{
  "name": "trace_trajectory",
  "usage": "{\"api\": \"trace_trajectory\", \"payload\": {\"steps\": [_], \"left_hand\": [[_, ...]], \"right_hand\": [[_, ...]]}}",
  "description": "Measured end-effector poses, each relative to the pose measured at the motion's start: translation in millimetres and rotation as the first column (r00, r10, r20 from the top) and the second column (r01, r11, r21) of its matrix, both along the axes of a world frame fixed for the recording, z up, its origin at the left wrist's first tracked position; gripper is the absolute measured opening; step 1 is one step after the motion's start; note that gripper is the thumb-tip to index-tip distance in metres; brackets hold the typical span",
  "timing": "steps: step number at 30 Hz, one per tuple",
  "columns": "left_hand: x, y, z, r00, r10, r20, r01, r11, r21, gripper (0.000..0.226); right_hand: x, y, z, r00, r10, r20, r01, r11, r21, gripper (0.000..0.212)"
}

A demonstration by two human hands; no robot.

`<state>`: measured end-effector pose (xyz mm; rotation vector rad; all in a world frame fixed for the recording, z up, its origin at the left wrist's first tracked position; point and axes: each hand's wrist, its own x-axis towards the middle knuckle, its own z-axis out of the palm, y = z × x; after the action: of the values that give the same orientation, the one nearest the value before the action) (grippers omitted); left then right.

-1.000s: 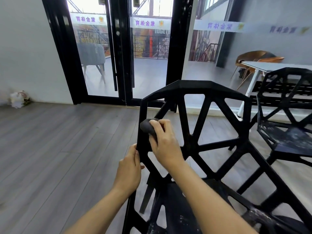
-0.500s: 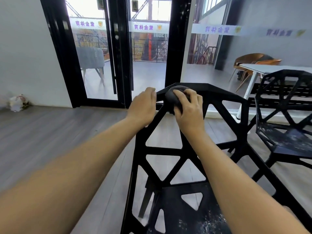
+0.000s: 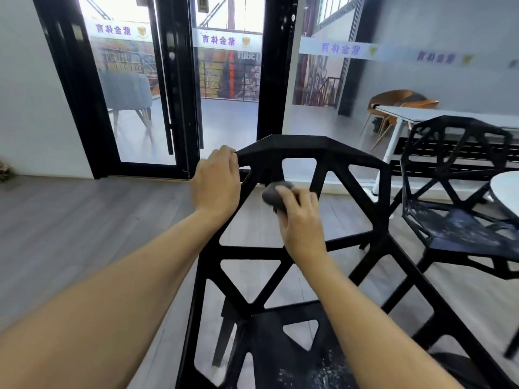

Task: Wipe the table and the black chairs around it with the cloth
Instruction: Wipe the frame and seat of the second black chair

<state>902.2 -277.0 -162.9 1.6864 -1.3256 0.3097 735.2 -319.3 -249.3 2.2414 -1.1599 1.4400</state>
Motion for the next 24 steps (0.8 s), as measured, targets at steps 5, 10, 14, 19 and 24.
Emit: {"api": "trace_trajectory", "payload": {"steps": [5,10,14,19,24], "left_hand": [[0.1,-1.1,-2.6,1.000,0.010,0.024,-0.009,0.999,-0.045,0.027],[-0.1,-3.7,-5.6,0.999,0.020,0.040,-0.018,0.998,-0.062,0.027],[0.0,-2.7,-6.4,0.999,0.021,0.048,-0.017,0.997,-0.070,0.026],[-1.8,-3.0,-6.6,0.999,0.036,0.038,-0.033,0.997,-0.077,0.026],[-3.9,-2.8,-7.3,0.999,0.035,0.004,-0.034,0.994,-0.102,0.025]], "right_hand": [[14.7,-17.7,34.4,0.998,-0.028,0.056,0.030,0.999,-0.036,0.045],[-23.4,15.0,-74.7,0.960,-0.118,-0.252,0.092,0.989,-0.114,0.049],[-26.5,25.9,-93.3,0.970,-0.167,-0.174,0.166,0.986,-0.018,0.054],[-13.7,6.6,-39.3,0.991,-0.113,-0.076,0.111,0.993,-0.033,0.047],[-15.9,9.5,-60.9,0.993,-0.119,-0.015,0.119,0.992,0.039,0.050]]}}
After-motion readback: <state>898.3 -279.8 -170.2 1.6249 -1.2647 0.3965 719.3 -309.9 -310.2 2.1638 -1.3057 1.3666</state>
